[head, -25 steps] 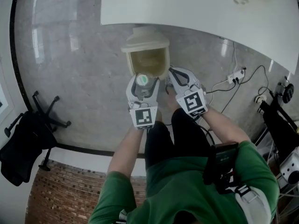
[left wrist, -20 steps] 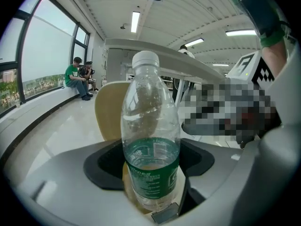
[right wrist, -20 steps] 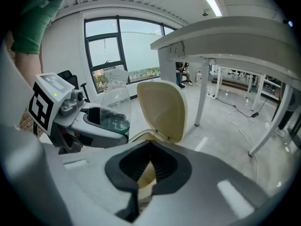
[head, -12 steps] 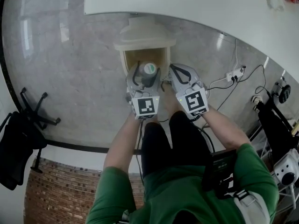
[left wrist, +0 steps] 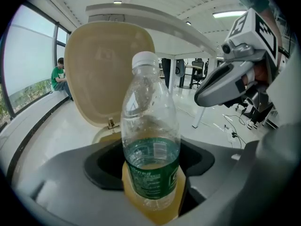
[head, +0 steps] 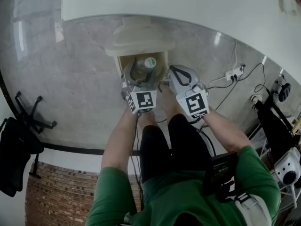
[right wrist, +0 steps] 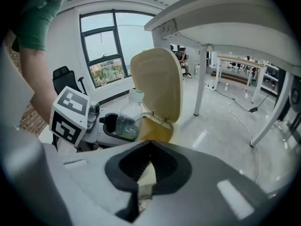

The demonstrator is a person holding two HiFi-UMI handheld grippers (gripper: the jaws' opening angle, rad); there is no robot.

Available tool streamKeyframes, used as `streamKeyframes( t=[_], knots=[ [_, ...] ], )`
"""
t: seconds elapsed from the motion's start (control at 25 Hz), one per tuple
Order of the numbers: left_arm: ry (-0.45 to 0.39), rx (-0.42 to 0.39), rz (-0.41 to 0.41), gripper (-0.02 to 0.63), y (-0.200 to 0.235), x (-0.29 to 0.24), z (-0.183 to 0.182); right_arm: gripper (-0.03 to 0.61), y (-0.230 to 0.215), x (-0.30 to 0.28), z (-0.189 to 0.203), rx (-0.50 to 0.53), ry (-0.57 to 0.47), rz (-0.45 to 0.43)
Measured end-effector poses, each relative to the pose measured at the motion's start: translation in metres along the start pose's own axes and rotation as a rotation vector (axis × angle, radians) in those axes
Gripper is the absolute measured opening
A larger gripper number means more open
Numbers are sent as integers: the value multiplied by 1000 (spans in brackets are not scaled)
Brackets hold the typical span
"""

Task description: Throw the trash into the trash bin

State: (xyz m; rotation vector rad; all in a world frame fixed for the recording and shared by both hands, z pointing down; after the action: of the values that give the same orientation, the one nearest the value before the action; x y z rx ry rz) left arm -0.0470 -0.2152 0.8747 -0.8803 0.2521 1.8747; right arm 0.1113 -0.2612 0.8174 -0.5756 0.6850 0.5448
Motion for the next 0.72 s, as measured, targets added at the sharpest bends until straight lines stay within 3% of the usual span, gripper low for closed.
streamKeyframes(
  t=[0.72],
  knots=[
    [96, -11, 49, 347, -8, -17, 19, 3, -5, 4, 10, -21, 9, 5]
  ],
)
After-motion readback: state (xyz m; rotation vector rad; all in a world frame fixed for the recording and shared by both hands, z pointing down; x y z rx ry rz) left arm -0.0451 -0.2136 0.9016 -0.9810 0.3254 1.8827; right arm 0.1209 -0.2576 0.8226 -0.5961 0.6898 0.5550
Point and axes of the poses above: the fingertips, and each gripper's own axes: x backward along the fingers, y to its left, z out of its underside, the point moved 9 cm from there along x, backward along the fingers, and after that the axes turned 14 degrees about -x, right-handed, at the moved point
